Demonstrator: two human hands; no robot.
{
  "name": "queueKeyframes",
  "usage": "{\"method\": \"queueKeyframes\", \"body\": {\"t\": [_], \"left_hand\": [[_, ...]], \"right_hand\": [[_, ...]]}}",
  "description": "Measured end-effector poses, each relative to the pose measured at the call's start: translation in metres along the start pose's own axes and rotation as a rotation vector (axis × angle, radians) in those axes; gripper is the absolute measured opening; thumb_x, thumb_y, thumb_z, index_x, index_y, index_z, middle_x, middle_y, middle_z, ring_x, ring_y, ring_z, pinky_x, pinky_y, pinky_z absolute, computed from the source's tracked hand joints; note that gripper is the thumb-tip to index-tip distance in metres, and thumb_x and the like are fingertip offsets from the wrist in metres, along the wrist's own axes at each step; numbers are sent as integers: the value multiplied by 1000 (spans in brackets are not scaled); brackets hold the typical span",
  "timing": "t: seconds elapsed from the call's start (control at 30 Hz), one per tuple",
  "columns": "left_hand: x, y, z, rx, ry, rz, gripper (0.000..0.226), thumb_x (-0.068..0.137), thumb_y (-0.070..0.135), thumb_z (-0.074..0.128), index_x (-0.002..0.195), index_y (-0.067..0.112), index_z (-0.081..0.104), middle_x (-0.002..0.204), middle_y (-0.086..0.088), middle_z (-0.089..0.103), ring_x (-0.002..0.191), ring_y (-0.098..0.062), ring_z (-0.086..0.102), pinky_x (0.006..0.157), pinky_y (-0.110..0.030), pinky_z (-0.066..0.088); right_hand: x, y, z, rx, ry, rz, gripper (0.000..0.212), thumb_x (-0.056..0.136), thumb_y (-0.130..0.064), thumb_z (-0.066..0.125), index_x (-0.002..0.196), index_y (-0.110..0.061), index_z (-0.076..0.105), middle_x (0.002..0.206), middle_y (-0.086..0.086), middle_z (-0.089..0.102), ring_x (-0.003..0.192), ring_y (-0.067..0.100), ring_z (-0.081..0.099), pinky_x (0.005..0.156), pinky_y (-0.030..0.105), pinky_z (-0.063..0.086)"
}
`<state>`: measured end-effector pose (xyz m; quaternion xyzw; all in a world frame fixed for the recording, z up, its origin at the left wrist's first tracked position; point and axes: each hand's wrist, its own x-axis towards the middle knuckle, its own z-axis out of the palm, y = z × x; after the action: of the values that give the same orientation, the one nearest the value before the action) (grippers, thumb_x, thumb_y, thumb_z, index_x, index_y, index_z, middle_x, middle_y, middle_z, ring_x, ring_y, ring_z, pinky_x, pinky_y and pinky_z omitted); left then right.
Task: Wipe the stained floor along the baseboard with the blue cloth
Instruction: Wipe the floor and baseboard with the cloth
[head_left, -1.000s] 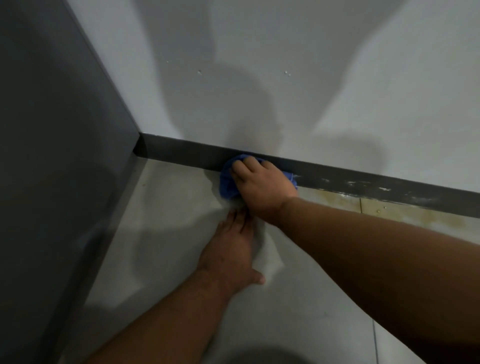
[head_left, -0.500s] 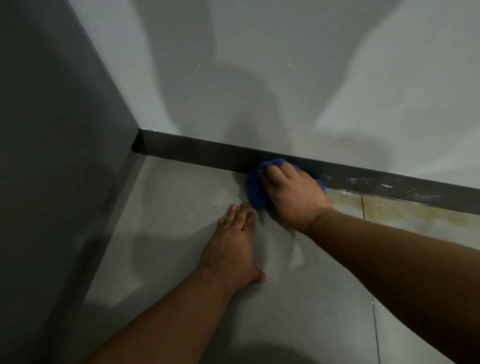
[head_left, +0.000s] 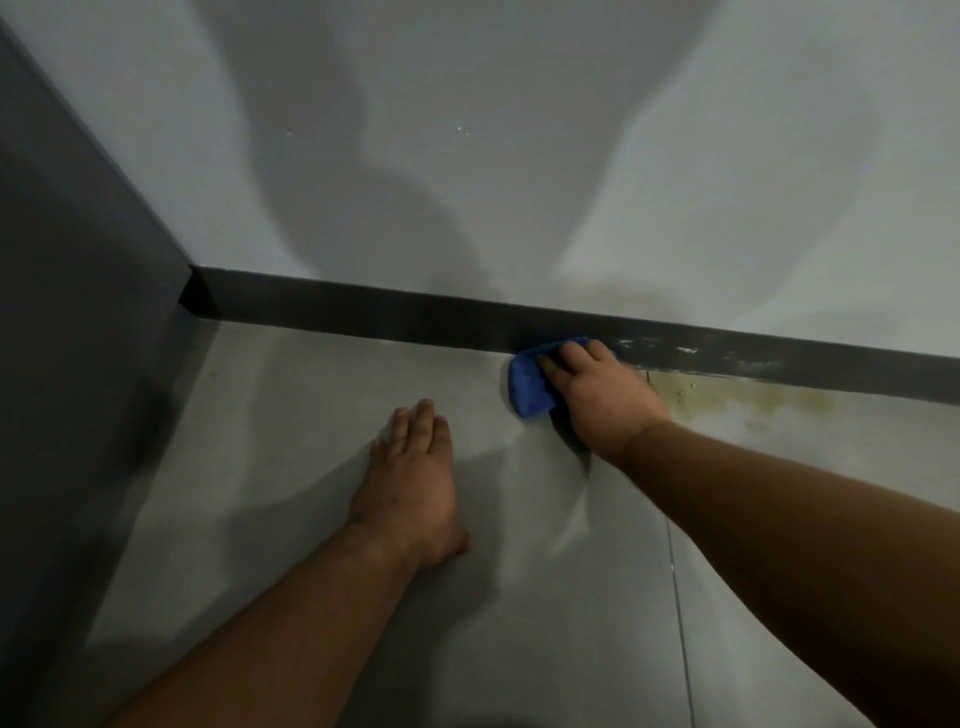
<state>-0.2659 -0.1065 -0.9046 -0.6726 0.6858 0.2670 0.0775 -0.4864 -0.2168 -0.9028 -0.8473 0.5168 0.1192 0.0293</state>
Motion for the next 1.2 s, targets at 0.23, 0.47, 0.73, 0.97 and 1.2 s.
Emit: {"method": "queueKeyframes", "body": {"t": [0.23, 0.47, 0.73, 0.97, 1.2], "left_hand": [[0, 18, 7, -12, 53, 148, 109, 74, 62, 64, 159, 28, 4, 167, 1, -18, 153, -26, -17, 125, -51, 1], [1, 28, 15, -66, 13, 113, 105, 77, 62, 60, 159, 31, 2, 168, 6, -13, 154, -24, -15, 124, -53, 0], [4, 34, -2, -177, -8, 47, 97, 78, 49, 68, 158, 30, 18, 169, 4, 3, 155, -22, -1, 125, -44, 14], [11, 68, -5, -59, -83, -48, 99, 79, 50, 67, 159, 29, 12, 170, -4, 0, 154, -38, -2, 123, -47, 21], [-2, 92, -19, -19, -164, -50, 100, 82, 47, 68, 159, 20, 11, 169, -7, 1, 155, -29, 4, 125, -41, 15]], "right_hand": [[-33, -25, 5, 112, -17, 198, 54, 94, -53, 43, 144, -33, 50, 142, 2, 52, 126, 31, 46, 99, 46, 43], [-53, -35, 29, 210, -55, 65, 70, 102, -56, 31, 161, -21, 18, 167, 6, 17, 153, 26, 13, 126, 47, 12], [-57, 2, 52, 245, -79, 302, 77, 98, -68, 8, 159, -26, -11, 170, 2, -10, 155, 21, -10, 121, 44, -10], [-54, -7, 53, 231, -49, 142, 72, 99, -62, 9, 159, -26, -9, 170, 5, -7, 156, 26, -9, 124, 48, -6], [-55, 13, 35, 361, -156, 191, 81, 97, -64, 22, 161, -22, -5, 170, 2, -9, 156, 23, -8, 125, 50, 0]]}}
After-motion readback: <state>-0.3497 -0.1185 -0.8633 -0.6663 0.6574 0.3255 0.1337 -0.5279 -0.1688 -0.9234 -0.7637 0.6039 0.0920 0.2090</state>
